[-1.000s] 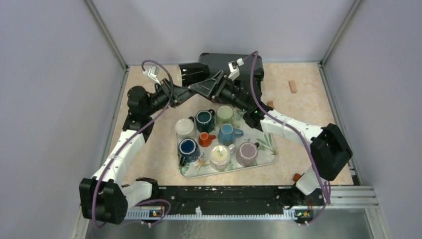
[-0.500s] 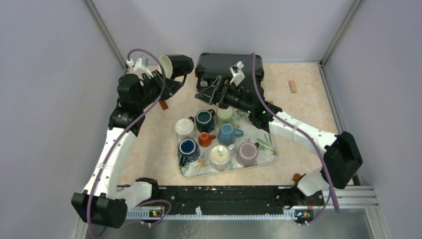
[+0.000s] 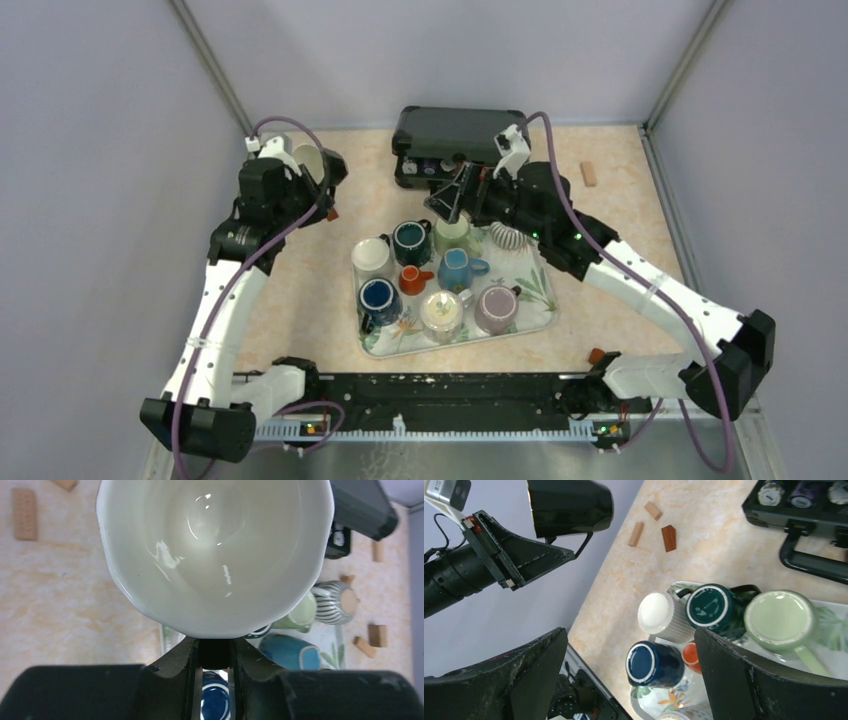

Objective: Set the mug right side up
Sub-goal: Place the cup at the corner of the board.

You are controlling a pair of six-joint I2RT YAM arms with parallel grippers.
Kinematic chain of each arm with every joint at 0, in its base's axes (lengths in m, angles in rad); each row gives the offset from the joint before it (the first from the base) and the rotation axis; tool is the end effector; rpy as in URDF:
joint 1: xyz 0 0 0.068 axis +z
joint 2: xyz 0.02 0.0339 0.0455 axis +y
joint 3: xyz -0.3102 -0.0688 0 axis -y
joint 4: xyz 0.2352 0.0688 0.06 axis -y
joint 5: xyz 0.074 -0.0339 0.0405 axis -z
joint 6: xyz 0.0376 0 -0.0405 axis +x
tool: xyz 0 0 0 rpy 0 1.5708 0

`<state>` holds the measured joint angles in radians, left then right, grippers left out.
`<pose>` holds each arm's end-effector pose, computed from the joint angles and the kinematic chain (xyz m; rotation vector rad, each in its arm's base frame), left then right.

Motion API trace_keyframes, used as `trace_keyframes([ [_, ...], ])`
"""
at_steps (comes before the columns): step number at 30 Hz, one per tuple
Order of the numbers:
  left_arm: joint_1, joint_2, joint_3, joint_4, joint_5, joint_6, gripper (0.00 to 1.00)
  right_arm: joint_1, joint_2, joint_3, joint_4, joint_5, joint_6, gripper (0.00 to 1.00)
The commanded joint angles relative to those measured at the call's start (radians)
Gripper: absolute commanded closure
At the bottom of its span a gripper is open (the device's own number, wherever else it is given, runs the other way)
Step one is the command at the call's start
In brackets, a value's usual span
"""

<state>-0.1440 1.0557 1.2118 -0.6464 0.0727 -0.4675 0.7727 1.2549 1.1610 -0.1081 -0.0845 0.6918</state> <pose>0.1862 -0.0298 0.4268 -0.2916 2.0702 -0.4498 0.1930 0.1926 0.4237 -0.1435 1.9116 1.1054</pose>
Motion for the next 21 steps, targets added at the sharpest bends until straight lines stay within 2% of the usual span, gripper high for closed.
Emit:
trace_keyframes([
  [1,0.01,-0.038,-0.011,0.032,-0.151,0.049,1.0,0.013,-0.092,0.013,-0.107,0.093,-0.085,0.01],
  [12,0.034,0.077,-0.152,0.046,-0.244,0.045,1.0,0.013,-0.187,-0.008,-0.213,0.186,-0.154,0.01],
  [21,0.083,0.238,-0.168,0.084,-0.24,0.083,1.0,0.013,-0.221,-0.016,-0.255,0.188,-0.175,0.01],
])
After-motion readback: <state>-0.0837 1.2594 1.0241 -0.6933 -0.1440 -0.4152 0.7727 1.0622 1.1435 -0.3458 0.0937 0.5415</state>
